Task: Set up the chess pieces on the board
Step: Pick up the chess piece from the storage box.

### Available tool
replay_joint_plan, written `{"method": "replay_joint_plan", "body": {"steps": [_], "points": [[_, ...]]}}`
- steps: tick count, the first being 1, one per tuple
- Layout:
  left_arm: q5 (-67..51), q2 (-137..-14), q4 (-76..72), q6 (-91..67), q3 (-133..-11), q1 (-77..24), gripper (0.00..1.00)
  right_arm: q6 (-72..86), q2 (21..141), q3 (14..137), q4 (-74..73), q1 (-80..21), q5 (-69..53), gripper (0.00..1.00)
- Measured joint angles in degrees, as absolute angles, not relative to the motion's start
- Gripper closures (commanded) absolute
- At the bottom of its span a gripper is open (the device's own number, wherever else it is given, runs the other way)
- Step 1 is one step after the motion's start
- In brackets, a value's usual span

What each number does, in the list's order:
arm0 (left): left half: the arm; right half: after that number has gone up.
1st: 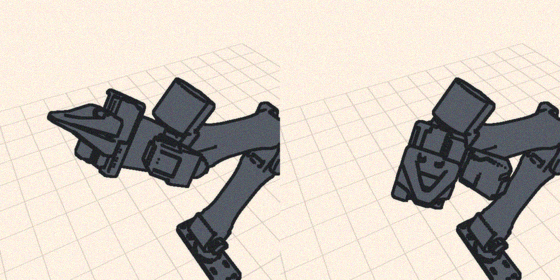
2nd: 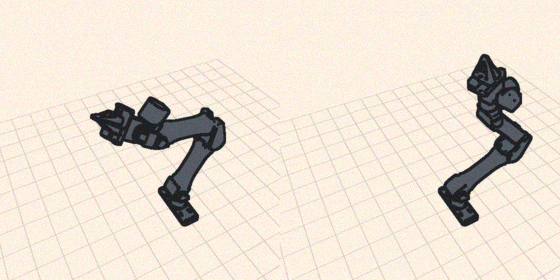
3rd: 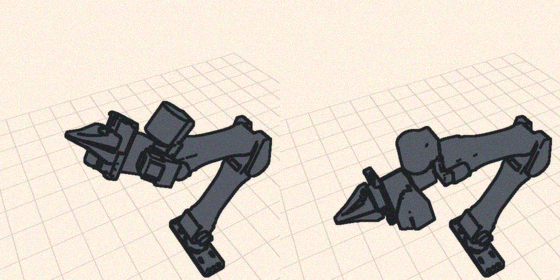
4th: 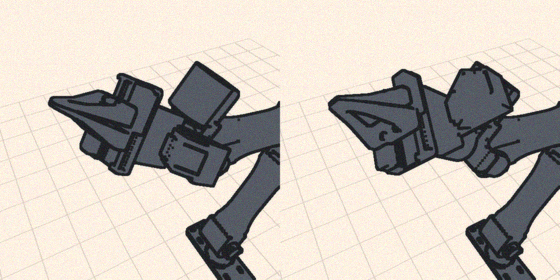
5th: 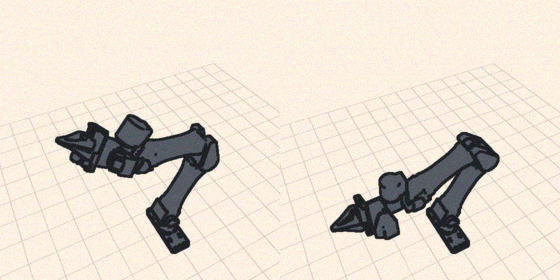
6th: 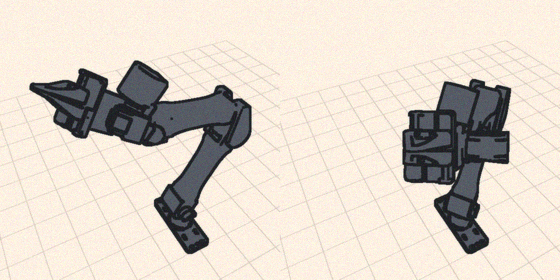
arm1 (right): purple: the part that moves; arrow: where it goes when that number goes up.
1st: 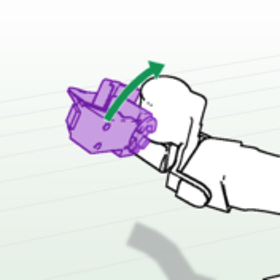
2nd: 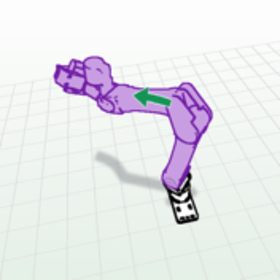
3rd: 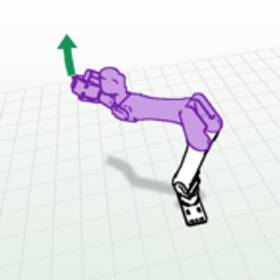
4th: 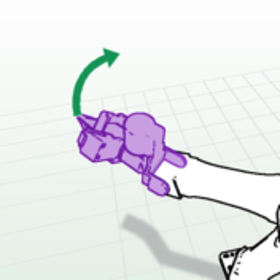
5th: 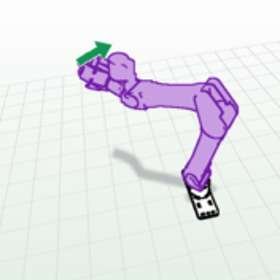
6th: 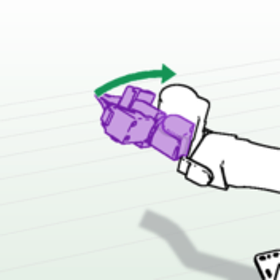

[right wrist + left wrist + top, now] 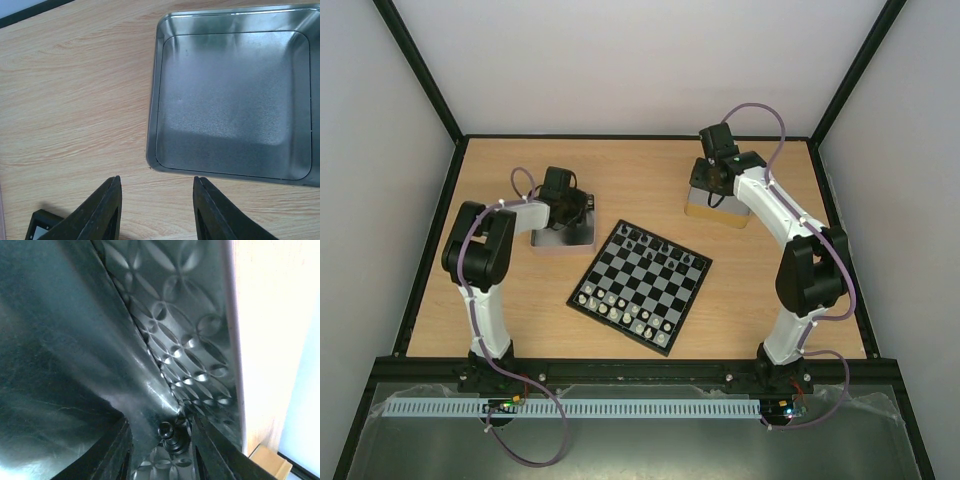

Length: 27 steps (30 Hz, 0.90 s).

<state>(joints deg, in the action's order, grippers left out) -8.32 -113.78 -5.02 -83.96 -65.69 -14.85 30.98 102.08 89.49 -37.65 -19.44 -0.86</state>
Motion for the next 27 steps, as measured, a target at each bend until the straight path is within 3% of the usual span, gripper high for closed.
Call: {"method": "replay_joint_plan", "body": {"steps": [13,27], "points": [[-9.1,-115.6,-5.3,-88.2,-67.6,-15.2,0.71,30.8,102.0,88.7,-37.5,-18.6,-0.9,0.62],[-9.6,-118.2,-3.0,-92.6,-71.5,-15.8,0.85,30.8,101.4,87.9,-37.4,-17.7,-1.1,0.62]]}}
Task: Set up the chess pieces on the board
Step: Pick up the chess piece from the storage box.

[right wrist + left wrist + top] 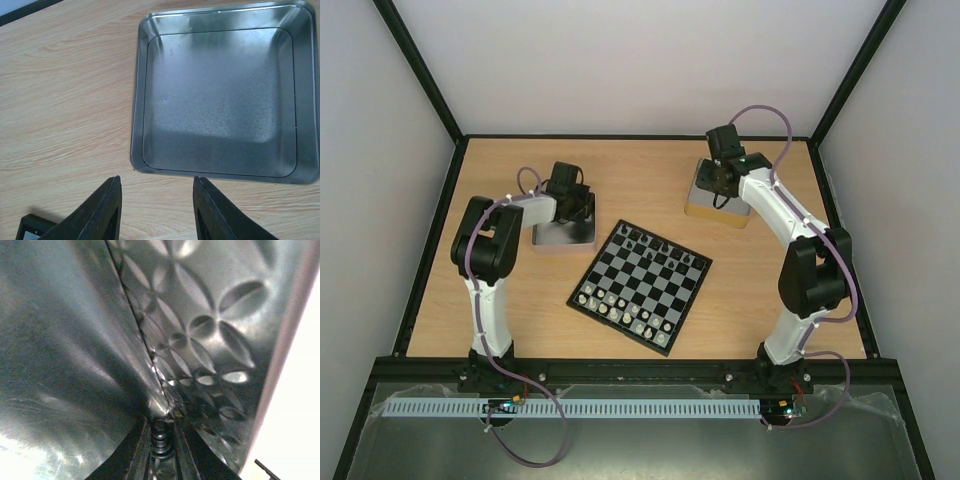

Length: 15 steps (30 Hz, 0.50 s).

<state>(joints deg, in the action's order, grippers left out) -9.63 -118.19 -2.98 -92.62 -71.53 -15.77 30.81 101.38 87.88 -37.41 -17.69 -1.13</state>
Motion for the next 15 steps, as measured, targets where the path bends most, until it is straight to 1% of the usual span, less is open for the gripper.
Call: {"method": "replay_joint_plan", "body": {"steps": [3,7,15], "points": [[-9.4,-118.5,-2.1,-93.1,-72.1,-15.9,0.91,30.8,100.9,87.7,-37.4,-17.4,-1.1,0.62],[-9.1,-118.5,-1.6,-93.3,-72.3,-15.9,0.96,30.8,100.6,87.5,-37.3,-17.1,-1.1,0.62],[-7.6,-117.9,-0.1,-90.7,-72.3,-15.8,0.98,30.8,100.1,87.5,-37.2,-16.9,-1.1,0.62]]}}
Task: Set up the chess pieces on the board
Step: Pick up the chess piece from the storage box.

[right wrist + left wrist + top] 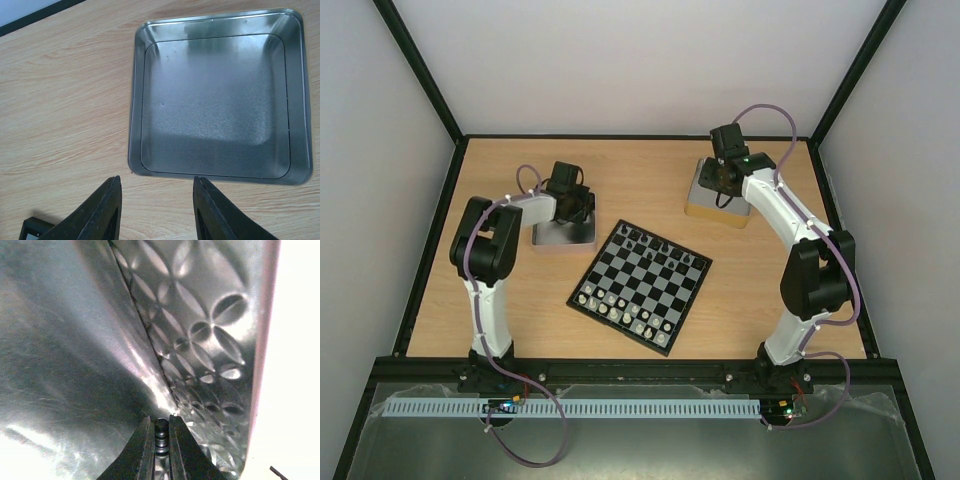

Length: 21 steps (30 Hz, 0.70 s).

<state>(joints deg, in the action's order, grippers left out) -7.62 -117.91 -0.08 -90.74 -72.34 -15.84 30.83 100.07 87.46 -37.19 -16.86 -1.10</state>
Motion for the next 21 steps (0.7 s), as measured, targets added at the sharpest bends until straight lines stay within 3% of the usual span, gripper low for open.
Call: {"method": "replay_joint_plan", "body": {"steps": [21], "points": [[4.9,-101.7,9.4,-63.9,-63.0,-17.8,0.97,32.1,97.1,82.9,-35.3,-16.8,-4.7,0.62]]}}
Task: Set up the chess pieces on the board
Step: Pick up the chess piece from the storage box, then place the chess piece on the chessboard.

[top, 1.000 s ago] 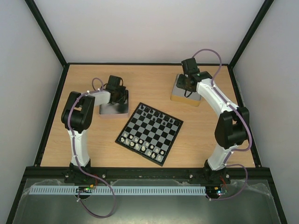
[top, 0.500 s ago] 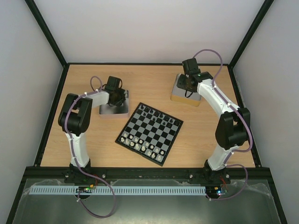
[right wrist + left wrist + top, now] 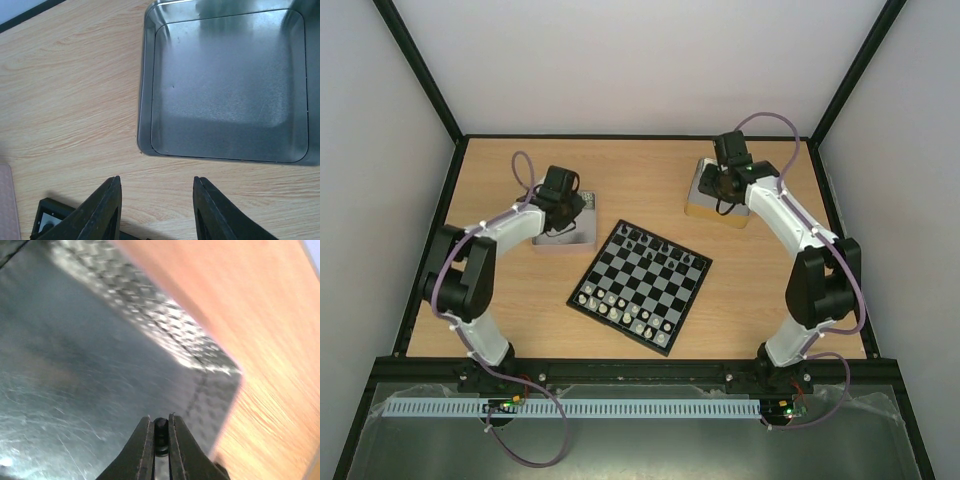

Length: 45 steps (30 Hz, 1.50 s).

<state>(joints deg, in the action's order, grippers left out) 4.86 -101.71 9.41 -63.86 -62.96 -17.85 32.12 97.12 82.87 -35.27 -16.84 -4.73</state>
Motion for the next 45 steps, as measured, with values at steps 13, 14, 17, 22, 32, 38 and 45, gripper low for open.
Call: {"method": "replay_joint_plan", "body": {"steps": [13,14,17,22,32,38,45], "points": [[9.4,-82.8,0.3,-40.3,-52.9,-33.5,0.95,38.0,85.9,68.9,-27.0,-16.8,-8.8,0.62],[9.6,-81.8,-1.0,-39.3,-51.3,-34.9,0.95,38.3,85.0,67.6,-26.4,-16.8,-9.1,0.62],[9.6,-79.0,-5.2,-37.2,-45.6,-39.4,0.95,39.0,81.7,63.3,-24.8,-16.8,-10.0,0.62],[10.1,-78.5,-12.3,-34.0,-38.3,-46.9,0.95,39.1,75.3,57.5,-22.0,-17.2,-11.2,0.62],[12.3,-87.7,-25.3,-27.8,-35.2,-55.4,0.95,39.1,64.4,48.2,-20.1,-20.4,-11.9,0.61],[14.2,-91.9,-28.1,-25.3,-34.6,-58.3,0.94,39.3,59.9,43.9,-20.1,-21.1,-12.0,0.61],[15.6,-95.0,-28.4,-24.4,-34.6,-60.0,0.83,39.3,57.2,41.5,-20.1,-21.4,-12.1,0.6]]}}
